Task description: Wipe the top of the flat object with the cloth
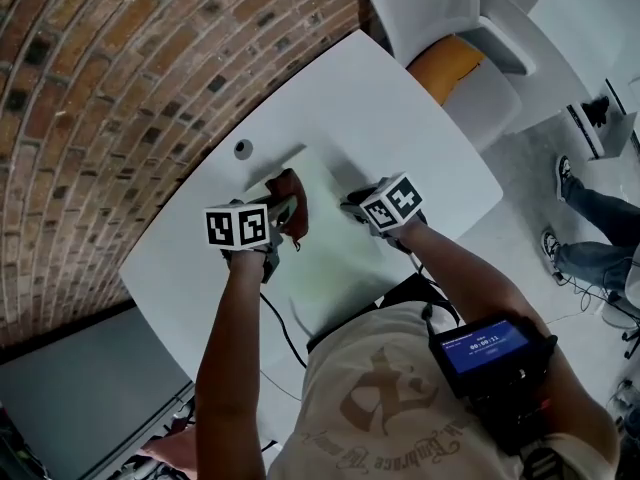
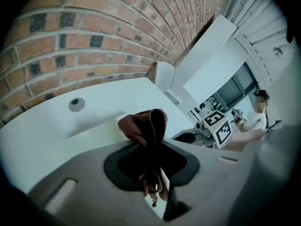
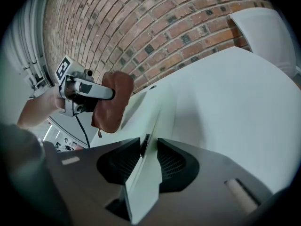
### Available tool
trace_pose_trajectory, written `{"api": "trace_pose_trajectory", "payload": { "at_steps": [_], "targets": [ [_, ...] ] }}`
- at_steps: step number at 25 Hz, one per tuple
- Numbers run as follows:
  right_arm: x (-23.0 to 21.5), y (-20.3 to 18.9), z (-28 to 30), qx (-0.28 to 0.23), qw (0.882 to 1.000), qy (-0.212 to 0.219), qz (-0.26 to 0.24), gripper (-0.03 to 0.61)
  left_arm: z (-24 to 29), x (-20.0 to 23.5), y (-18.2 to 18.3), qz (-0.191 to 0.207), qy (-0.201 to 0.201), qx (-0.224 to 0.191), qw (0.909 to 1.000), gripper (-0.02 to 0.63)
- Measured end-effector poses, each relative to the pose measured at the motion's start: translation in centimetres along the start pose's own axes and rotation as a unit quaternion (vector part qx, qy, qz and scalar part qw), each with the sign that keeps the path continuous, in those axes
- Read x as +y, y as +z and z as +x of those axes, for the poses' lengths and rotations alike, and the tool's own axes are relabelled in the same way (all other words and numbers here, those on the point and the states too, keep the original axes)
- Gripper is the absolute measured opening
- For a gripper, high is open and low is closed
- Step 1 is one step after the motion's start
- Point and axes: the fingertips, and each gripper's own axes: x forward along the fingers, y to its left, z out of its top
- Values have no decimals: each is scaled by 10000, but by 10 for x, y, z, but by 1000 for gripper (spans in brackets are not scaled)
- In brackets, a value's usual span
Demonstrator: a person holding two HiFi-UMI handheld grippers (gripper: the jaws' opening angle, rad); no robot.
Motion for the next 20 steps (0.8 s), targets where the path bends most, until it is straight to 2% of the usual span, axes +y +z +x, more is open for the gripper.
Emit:
{"api": "trace_pose_trajectory", "payload": {
  "at_steps": [3, 6, 10, 20],
  "targets": [
    [0, 0, 1, -12, 10000, 25, -21, 123, 35, -22, 8, 181, -165, 265, 9993, 74],
    [2, 0, 0, 37, 10000, 69, -42, 123, 62, -39, 9, 390, -186, 545, 9976, 74],
    [1, 0, -2, 33, 9999, 140, -31, 124, 85, -47, 5, 464, -117, 763, 9959, 74],
    [-1, -3, -4, 60, 9997, 242, -46, 124, 63, -10, -16, 169, 487, 756, 9958, 74]
  ]
}}
